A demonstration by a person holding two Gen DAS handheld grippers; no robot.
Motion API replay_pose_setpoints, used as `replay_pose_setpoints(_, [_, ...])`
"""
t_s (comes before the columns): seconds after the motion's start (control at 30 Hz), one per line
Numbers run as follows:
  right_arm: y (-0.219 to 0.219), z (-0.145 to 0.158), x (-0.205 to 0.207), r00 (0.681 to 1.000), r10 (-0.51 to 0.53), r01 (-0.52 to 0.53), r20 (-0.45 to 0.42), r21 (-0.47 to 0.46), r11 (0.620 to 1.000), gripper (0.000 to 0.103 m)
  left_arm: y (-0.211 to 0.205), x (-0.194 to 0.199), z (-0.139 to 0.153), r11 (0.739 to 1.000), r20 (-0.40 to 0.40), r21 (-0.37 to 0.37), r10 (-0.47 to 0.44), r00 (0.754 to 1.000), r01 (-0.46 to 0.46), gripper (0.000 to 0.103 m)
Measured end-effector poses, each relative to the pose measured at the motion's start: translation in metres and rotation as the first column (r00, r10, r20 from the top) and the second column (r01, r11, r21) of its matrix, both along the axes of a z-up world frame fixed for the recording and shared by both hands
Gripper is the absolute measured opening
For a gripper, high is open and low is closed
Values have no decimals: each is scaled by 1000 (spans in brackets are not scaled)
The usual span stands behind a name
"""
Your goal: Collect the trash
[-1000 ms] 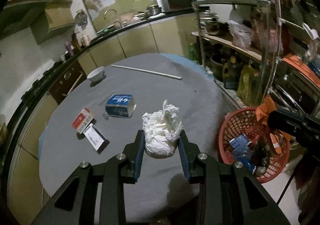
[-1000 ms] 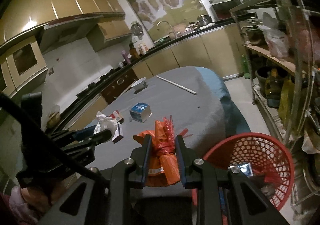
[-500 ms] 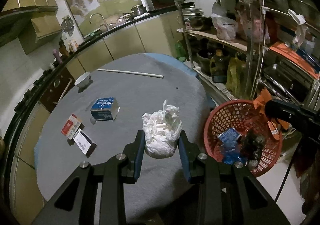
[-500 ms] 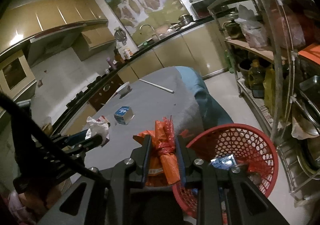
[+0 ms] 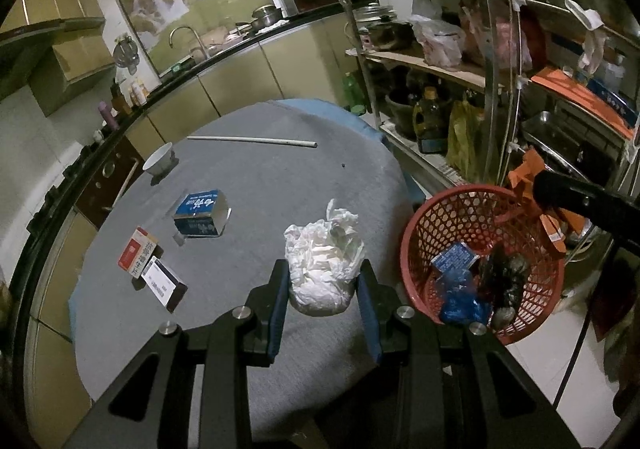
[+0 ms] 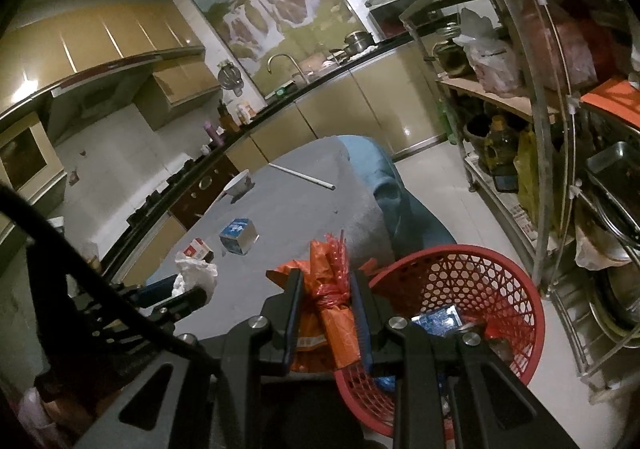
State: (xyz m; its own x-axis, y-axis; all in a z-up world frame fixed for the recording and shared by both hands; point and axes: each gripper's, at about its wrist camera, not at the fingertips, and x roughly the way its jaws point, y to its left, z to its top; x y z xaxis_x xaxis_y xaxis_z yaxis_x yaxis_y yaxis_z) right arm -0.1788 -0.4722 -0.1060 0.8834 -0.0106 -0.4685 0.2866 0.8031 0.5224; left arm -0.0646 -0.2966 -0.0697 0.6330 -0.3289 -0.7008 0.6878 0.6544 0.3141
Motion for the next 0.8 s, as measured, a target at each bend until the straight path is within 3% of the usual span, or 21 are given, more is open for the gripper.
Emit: replay_pose_setpoints(0.8, [-7,-9,-8,1000,-21,21,-5,38,999,26,-6,-5,-7,999,1,28,-16,1000,16,36])
